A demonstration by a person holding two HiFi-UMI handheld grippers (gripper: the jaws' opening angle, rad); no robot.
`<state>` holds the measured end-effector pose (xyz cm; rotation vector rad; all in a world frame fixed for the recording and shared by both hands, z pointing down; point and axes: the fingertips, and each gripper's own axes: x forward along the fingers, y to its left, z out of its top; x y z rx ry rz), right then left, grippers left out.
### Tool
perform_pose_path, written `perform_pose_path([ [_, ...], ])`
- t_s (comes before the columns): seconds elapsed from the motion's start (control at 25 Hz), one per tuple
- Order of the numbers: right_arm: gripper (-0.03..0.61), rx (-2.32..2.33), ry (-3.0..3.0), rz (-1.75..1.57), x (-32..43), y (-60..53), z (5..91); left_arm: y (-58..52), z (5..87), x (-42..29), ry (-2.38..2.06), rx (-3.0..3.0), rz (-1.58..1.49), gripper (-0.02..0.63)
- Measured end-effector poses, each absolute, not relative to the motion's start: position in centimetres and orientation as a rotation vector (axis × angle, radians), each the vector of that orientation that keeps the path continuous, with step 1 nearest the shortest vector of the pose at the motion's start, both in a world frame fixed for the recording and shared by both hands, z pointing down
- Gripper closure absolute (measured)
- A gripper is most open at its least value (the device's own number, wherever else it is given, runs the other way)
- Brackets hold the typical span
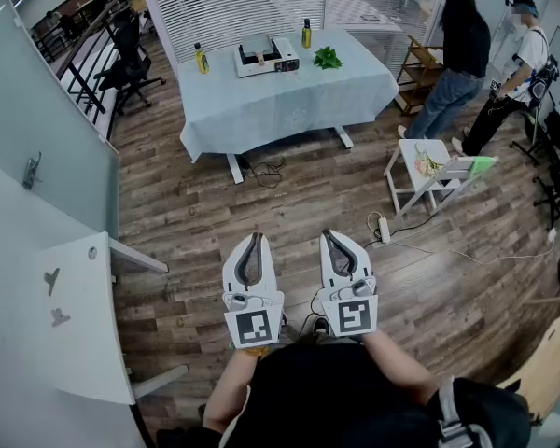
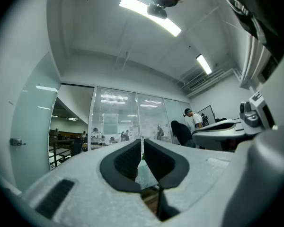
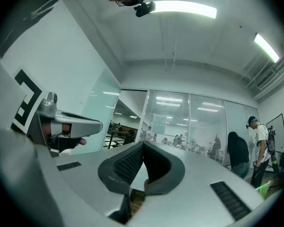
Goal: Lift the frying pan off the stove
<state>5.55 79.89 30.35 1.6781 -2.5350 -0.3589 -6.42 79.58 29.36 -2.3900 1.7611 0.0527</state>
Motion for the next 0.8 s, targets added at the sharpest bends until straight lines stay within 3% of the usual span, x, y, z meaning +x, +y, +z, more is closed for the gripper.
perform_pose_path([
  [0.8,0.577,1.764,-2.453,-0.309,-0.9,71.0,31.4,71.3,30.5,-13.0,1.685,-2.441,0.022,0.58],
])
